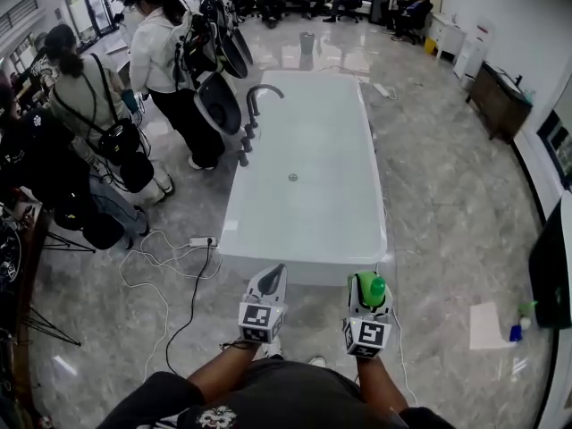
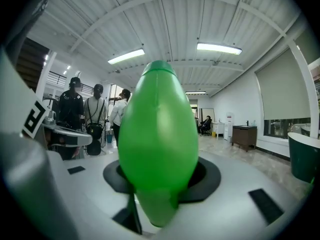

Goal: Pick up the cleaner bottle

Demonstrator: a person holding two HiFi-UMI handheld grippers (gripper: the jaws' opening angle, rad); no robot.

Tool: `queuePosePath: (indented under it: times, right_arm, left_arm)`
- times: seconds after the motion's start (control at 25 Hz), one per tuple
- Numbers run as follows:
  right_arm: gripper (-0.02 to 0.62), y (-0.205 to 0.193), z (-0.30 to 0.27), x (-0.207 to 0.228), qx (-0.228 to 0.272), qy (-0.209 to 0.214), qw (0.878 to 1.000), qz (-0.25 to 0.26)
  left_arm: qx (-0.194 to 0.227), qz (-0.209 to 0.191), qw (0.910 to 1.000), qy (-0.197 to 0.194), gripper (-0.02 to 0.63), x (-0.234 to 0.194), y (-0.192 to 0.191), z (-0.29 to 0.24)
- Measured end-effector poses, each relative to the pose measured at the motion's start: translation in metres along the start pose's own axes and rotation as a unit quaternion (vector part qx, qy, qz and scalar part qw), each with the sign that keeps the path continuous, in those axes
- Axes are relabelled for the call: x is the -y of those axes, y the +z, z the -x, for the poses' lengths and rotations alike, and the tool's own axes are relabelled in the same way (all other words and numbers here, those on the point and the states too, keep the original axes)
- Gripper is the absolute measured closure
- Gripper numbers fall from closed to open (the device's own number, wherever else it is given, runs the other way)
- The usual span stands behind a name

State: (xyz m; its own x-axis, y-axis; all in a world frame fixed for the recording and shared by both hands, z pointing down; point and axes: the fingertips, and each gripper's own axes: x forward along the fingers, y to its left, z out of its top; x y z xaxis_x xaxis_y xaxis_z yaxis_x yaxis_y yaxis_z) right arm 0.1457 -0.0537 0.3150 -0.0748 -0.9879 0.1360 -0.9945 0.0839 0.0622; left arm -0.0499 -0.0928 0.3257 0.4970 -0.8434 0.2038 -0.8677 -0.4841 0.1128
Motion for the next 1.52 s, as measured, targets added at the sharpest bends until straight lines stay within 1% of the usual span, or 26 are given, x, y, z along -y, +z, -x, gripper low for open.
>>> queuePosePath:
  times: [0.32, 0.64, 0.8, 0.96, 1.24, 1.52]
  right_arm:
    - [0.408, 0.002, 0.009, -0.015, 0.001, 0.009, 1.000, -0.005]
    - [0.408, 0.007, 0.014, -0.018, 0.006, 0.003, 1.000, -0.005]
    - [0.408, 0.016, 0.015, -0.018, 0.017, -0.003, 1.000, 0.006]
    - [0.408, 0.021, 0.015, -0.019, 0.024, -0.005, 1.000, 0.010]
    - [0.408, 0.030, 0.014, -0.026, 0.032, 0.002, 0.999, 0.008]
    - [0.408, 0.026, 0.012, -0.022, 0.031, 0.001, 0.999, 0.007]
  left_arm:
    - [0.004, 0.011, 0.9999, 0.008, 0.600, -0.003, 0.001, 0.017]
    - [0.007, 0.012, 0.9998, 0.011, 0.600, -0.007, 0.002, 0.028]
    - [0.010, 0.007, 0.9999, 0.005, 0.600, -0.007, -0.007, 0.028]
    - [0.013, 0.012, 0.9998, 0.012, 0.600, -0.007, 0.004, 0.035]
    - [0.015, 0.012, 0.9997, 0.012, 0.600, -0.010, 0.006, 0.038]
    - [0.013, 0.005, 0.9999, 0.010, 0.600, -0.005, 0.004, 0.034]
